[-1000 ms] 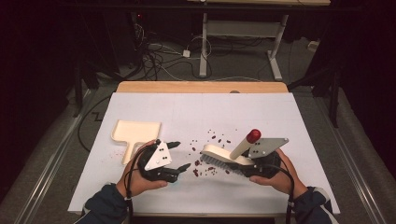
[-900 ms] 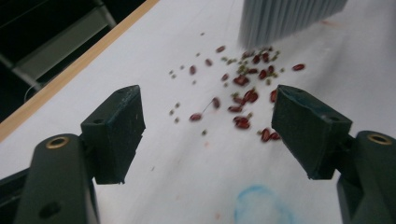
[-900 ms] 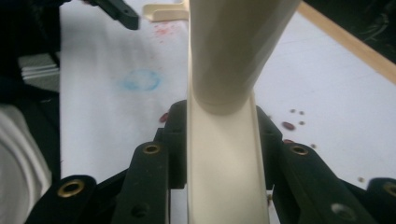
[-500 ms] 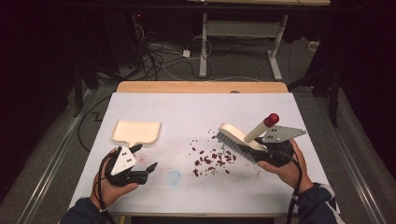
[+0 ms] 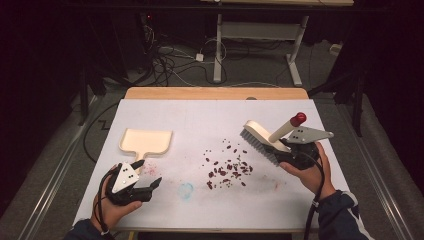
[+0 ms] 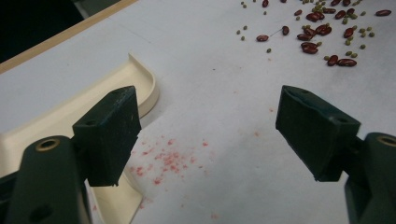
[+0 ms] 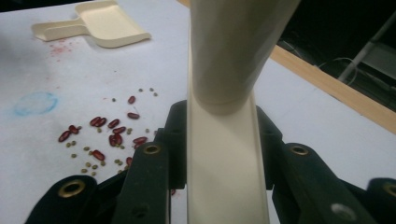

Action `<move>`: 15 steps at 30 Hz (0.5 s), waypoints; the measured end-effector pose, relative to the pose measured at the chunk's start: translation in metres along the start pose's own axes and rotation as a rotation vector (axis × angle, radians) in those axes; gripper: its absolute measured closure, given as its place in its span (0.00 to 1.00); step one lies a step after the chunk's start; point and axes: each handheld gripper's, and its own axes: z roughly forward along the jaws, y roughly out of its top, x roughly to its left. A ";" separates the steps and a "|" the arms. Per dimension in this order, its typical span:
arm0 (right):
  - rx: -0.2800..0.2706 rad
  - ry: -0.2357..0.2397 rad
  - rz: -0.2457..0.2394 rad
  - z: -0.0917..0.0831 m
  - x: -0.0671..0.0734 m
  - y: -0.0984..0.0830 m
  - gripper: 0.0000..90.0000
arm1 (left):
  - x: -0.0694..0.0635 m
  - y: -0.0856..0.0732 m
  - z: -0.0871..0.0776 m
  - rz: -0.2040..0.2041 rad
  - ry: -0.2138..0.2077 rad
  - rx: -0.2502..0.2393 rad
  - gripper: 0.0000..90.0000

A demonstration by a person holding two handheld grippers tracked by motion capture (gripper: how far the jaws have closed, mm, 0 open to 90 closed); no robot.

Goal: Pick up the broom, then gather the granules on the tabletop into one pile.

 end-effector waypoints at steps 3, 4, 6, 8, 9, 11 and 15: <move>-0.002 -0.017 0.007 0.000 -0.002 0.001 0.75 | -0.002 -0.001 -0.001 0.014 0.000 0.005 0.23; -0.001 -0.018 0.010 0.000 -0.002 0.001 0.75 | -0.002 -0.001 -0.001 0.030 0.004 0.004 0.23; 0.002 -0.031 0.016 0.000 -0.003 0.001 0.75 | -0.003 -0.002 -0.001 0.045 0.007 0.014 0.23; 0.002 -0.039 0.010 0.001 -0.004 0.002 0.75 | -0.004 -0.003 -0.001 0.048 0.006 0.023 0.23; 0.001 -0.046 0.012 0.002 -0.004 0.002 0.75 | -0.003 -0.002 0.000 0.048 0.005 0.022 0.23; 0.003 -0.050 0.016 0.002 -0.005 0.001 0.75 | -0.003 -0.002 0.001 0.047 0.002 0.019 0.23; 0.032 -0.110 0.000 0.007 -0.008 -0.001 0.75 | -0.004 -0.003 0.003 0.054 -0.005 0.033 0.23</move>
